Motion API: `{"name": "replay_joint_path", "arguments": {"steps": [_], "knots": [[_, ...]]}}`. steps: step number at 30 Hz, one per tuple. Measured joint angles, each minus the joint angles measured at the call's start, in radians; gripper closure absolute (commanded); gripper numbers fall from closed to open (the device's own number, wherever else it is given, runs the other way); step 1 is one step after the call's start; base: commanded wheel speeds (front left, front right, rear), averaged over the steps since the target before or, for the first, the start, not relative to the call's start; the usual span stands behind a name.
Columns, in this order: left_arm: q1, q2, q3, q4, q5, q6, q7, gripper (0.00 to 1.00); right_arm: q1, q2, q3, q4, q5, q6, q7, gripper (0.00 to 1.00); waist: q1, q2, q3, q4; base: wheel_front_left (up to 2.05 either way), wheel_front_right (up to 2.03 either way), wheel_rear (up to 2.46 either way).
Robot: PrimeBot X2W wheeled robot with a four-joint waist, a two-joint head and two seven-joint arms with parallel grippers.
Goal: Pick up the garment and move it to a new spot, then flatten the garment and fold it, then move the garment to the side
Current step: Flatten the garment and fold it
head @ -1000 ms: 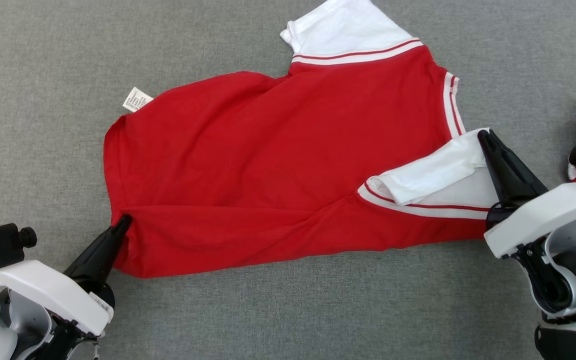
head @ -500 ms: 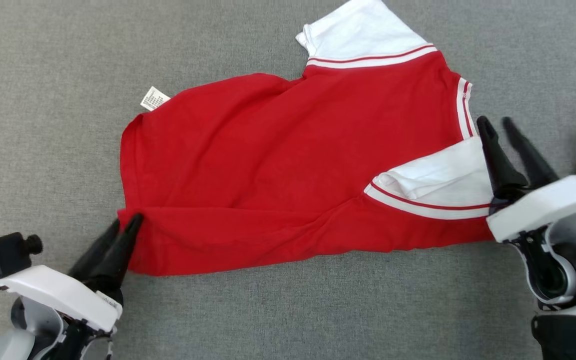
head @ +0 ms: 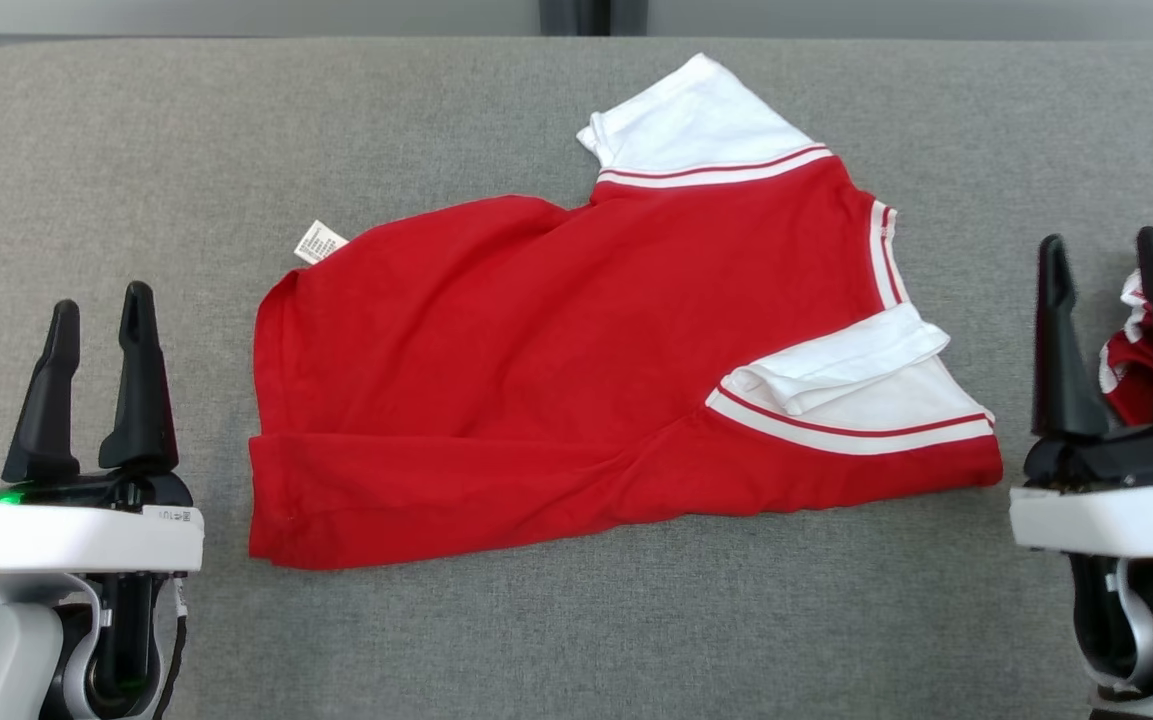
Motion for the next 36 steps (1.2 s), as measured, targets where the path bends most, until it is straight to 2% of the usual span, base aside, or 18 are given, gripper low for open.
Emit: {"name": "replay_joint_path", "arguments": {"steps": [4, 7, 11, 14, 22, 36], "knots": [[-0.005, -0.018, 0.016, -0.019, 0.143, 0.045, -0.017, 0.00, 0.039, -0.001, 0.031, -0.006, -0.075, 0.000, -0.047, 0.00, 0.0000, 0.0000, -0.024, -0.009, 0.00, 0.00, 0.00], [-0.007, -0.048, 0.025, -0.019, 0.244, 0.059, -0.018, 0.00, 0.068, 0.000, 0.045, 0.011, -0.109, 0.000, -0.064, 0.00, 0.0000, 0.0000, -0.041, -0.014, 0.00, 0.00, 0.00], [-0.006, -0.070, 0.034, 0.015, 0.378, 0.058, -0.020, 0.00, 0.096, 0.001, 0.057, 0.046, -0.132, 0.000, -0.077, 0.00, 0.0000, 0.0000, -0.060, -0.020, 0.00, 0.00, 0.00], [0.000, -0.078, 0.043, 0.053, 0.458, 0.041, -0.020, 0.00, 0.113, 0.001, 0.061, 0.075, -0.137, 0.000, -0.078, 0.00, 0.0000, 0.0000, -0.072, -0.024, 0.00, 0.00, 0.00], [0.041, -0.121, 0.051, 0.169, 0.536, -0.019, -0.020, 0.00, 0.134, 0.002, 0.053, 0.124, -0.124, 0.000, -0.074, 0.00, 0.0000, 0.0000, -0.098, -0.029, 0.00, 0.00, 0.00], [0.035, -0.167, 0.097, 0.212, 0.583, -0.082, -0.020, 0.00, 0.130, 0.003, 0.044, 0.145, -0.114, 0.000, -0.074, 0.00, 0.0000, 0.0000, -0.097, -0.008, 0.00, 0.00, 0.00]]}}
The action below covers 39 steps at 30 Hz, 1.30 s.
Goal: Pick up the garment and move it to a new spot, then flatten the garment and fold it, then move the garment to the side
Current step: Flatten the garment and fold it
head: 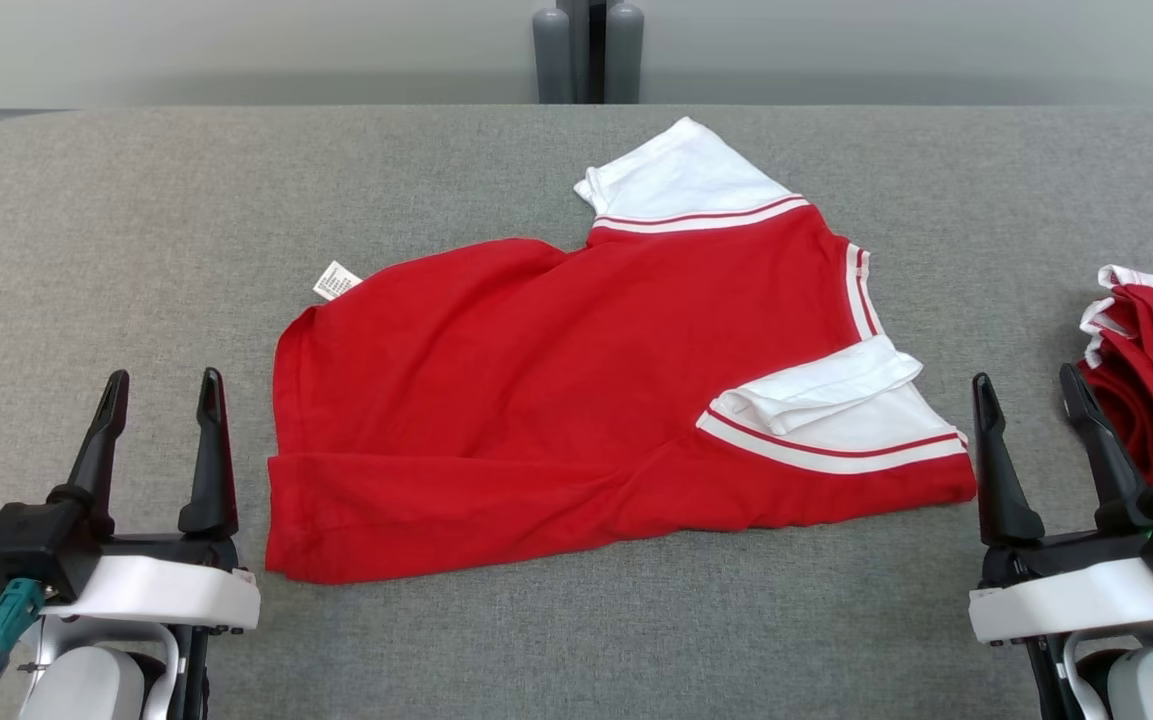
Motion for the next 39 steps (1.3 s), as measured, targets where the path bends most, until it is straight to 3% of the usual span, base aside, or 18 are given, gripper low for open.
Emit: {"name": "replay_joint_path", "arguments": {"steps": [10, 19, 29, 30, 31, 32, 33, 39], "knots": [[0.005, -0.031, -0.034, 0.069, 0.002, -0.042, 0.007, 0.00, -0.007, 0.000, -0.012, 0.047, -0.002, 0.000, 0.022, 0.00, 0.0000, 0.0000, 0.040, 0.010, 0.00, 0.00, 0.00], [0.047, -0.071, -0.077, 0.144, -0.035, -0.061, 0.044, 0.00, -0.025, 0.001, -0.019, 0.214, 0.014, 0.000, 0.022, 0.00, 0.0000, 0.0000, 0.092, 0.023, 0.00, 0.00, 0.00], [-0.004, -0.089, -0.075, 0.259, -0.120, -0.121, 0.107, 0.01, -0.137, -0.001, 0.034, 0.385, 0.054, 0.000, 0.023, 0.00, 0.0000, 0.0000, 0.126, 0.020, 0.00, 0.00, 0.00], [-0.008, -0.091, -0.072, 0.266, -0.134, -0.127, 0.115, 0.16, -0.143, -0.001, 0.039, 0.390, 0.057, 0.000, 0.022, 0.48, 0.0000, 0.0000, 0.126, 0.018, 0.00, 0.00, 0.00], [-0.016, -0.090, -0.071, 0.275, -0.141, -0.132, 0.121, 0.47, -0.147, -0.002, 0.044, 0.396, 0.063, 0.000, 0.022, 0.74, 0.0000, 0.0000, 0.125, 0.018, 0.00, 0.00, 0.00], [-0.022, -0.091, -0.071, 0.282, -0.150, -0.138, 0.135, 0.88, -0.148, -0.002, 0.051, 0.400, 0.072, 0.000, 0.022, 1.00, 0.0000, 0.0000, 0.124, 0.019, 0.00, 0.00, 0.00], [-0.023, -0.092, -0.067, 0.285, -0.167, -0.140, 0.147, 1.00, -0.148, -0.001, 0.056, 0.400, 0.081, 0.000, 0.021, 1.00, 0.0000, 0.0000, 0.122, 0.019, 0.00, 0.00, 0.00], [-0.009, -0.087, -0.065, 0.256, -0.217, -0.165, 0.208, 1.00, -0.093, 0.000, 0.047, 0.347, 0.122, 0.000, 0.018, 1.00, 0.0000, 0.0000, 0.105, 0.021, 0.00, 0.00, 0.00]]}}
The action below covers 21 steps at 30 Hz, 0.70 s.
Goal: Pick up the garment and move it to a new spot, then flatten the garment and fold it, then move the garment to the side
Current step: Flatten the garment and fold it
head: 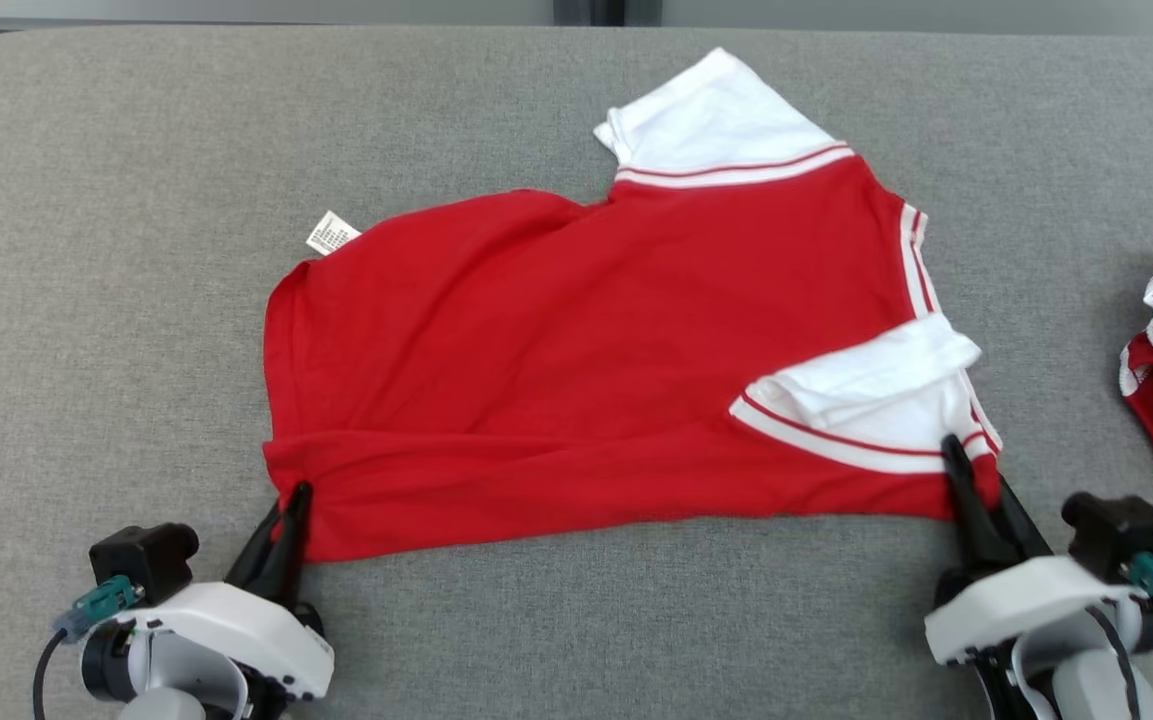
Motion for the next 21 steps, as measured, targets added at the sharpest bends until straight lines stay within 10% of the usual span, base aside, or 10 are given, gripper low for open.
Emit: {"name": "replay_joint_path", "arguments": {"steps": [19, 20, 21], "knots": [[0.256, 0.124, 0.038, -0.370, -0.042, 0.106, 0.237, 1.00, 0.411, 0.002, -0.025, -0.349, 0.108, 0.000, 0.123, 1.00, 0.0000, 0.0000, -0.055, -0.041, 0.00, 0.00, 0.00], [0.262, 0.123, 0.038, -0.379, -0.043, 0.112, 0.241, 1.00, 0.410, 0.002, -0.025, -0.347, 0.109, 0.000, 0.123, 0.87, 0.0000, 0.0000, -0.056, -0.044, 0.00, 0.00, 0.00], [0.263, 0.123, 0.037, -0.383, -0.043, 0.117, 0.245, 0.88, 0.408, 0.002, -0.023, -0.342, 0.112, 0.000, 0.121, 0.33, 0.0000, 0.0000, -0.057, -0.045, 0.00, 0.00, 0.00]]}}
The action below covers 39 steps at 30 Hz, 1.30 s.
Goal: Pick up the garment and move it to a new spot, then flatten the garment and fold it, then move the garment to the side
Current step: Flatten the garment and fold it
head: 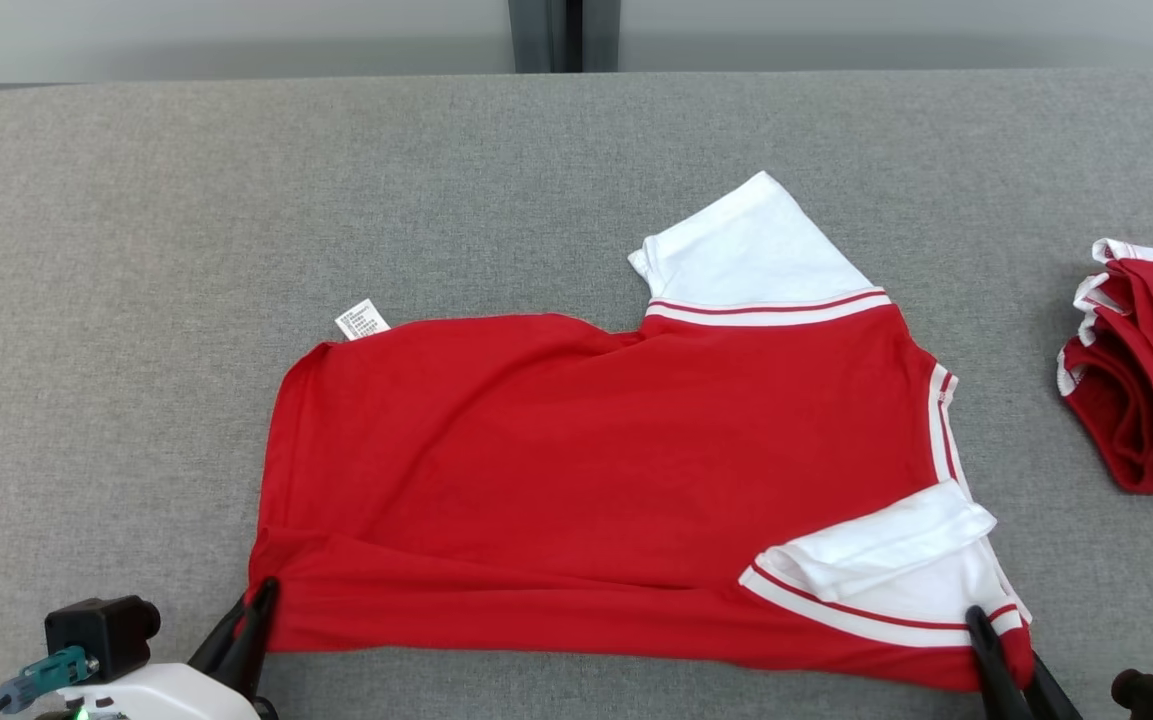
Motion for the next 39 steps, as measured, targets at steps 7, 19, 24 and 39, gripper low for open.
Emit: {"name": "replay_joint_path", "arguments": {"steps": [7, 19, 24, 39], "knots": [[0.006, -0.025, 0.018, -0.007, 0.009, 0.041, -0.048, 0.00, -0.029, -0.001, -0.039, -0.006, -0.014, 0.000, -0.033, 0.00, 0.0000, 0.0000, -0.017, 0.001, 0.00, 0.00, 0.00], [-0.116, -0.009, 0.041, -0.080, 0.159, 0.088, -0.254, 0.00, -0.179, -0.002, -0.092, -0.173, -0.123, 0.000, -0.064, 0.00, 0.0000, 0.0000, -0.037, 0.008, 0.00, 0.00, 0.00], [-0.151, -0.009, 0.010, -0.087, 0.209, 0.100, -0.279, 0.00, -0.193, -0.003, -0.073, -0.183, -0.140, 0.000, -0.037, 0.00, 0.0000, 0.0000, -0.060, 0.010, 0.00, 0.00, 0.00], [-0.180, -0.006, -0.015, -0.046, 0.221, 0.108, -0.268, 0.00, -0.215, -0.002, -0.028, -0.148, -0.137, 0.000, -0.017, 0.00, 0.0000, 0.0000, -0.095, -0.002, 0.00, 0.00, 0.00]]}}
